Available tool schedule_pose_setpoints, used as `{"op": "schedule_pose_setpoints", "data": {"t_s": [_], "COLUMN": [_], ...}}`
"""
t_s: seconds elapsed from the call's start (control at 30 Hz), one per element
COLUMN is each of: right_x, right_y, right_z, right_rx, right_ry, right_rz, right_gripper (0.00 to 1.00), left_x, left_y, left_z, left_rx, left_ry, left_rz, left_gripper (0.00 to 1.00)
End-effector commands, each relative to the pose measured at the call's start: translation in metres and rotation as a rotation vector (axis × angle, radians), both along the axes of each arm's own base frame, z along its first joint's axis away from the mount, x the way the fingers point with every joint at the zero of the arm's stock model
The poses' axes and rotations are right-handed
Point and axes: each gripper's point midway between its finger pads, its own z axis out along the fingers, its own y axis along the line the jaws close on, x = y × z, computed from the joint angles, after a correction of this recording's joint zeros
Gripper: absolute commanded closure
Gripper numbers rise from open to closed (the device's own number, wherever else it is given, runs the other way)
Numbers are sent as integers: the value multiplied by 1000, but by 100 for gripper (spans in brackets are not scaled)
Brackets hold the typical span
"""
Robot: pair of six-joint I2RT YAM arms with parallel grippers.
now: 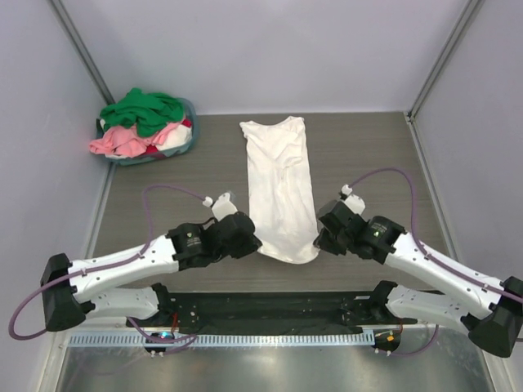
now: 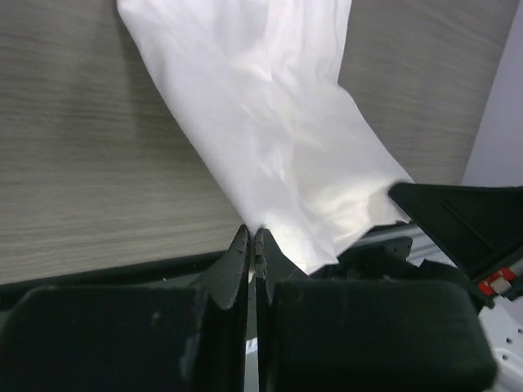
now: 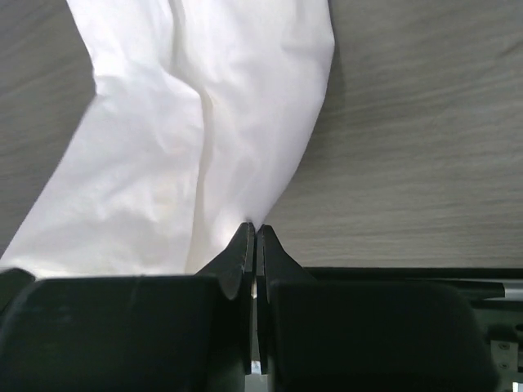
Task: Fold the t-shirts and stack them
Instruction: Fold the tshirt
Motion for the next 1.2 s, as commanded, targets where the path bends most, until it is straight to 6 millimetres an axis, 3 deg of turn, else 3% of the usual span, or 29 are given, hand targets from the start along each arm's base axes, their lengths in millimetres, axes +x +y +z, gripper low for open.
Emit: {"op": "schedule_pose_setpoints", "data": {"t_s": [0.0,0.07,0.1,0.17,0.37,0.4,0.5,0.73,0.77,0.93,1.17], "right_x": [33,52,63,84,142,147,168,204,210,230,250], "right_y": [-15,-10,-14,-10,-13,-12,-10,-12,-13,-14,-13], "right_z": [22,42,38,53,66,65,62,52,53,30,-7], "right_rx": [-145,-153,-201,-195,-216,-221,-217,-214,-209,-224,-236], "right_ry": [-97,-139,-127,-157,-178,-175,-161,-135,-138,-92,-26], "right_rz": [-25,-26,-21,-26,-25,-21,-5,3,0,14,31], "right_gripper": [99,99,99,99,99,99,99,99,99,99,99], "left_x": [22,42,46,66,110,118,142,189,193,218,239], "left_y": [30,36,33,36,32,30,28,30,27,25,21], "left_z": [9,19,18,28,35,43,42,26,17,1,-37], "left_rx": [110,109,107,98,151,148,148,165,165,164,176], "left_ry": [-50,-69,-51,-63,-75,-94,-91,-50,-24,6,82], "left_rz": [37,52,33,42,43,40,50,50,37,23,11], "left_gripper": [100,100,100,100,100,100,100,100,100,100,100]}}
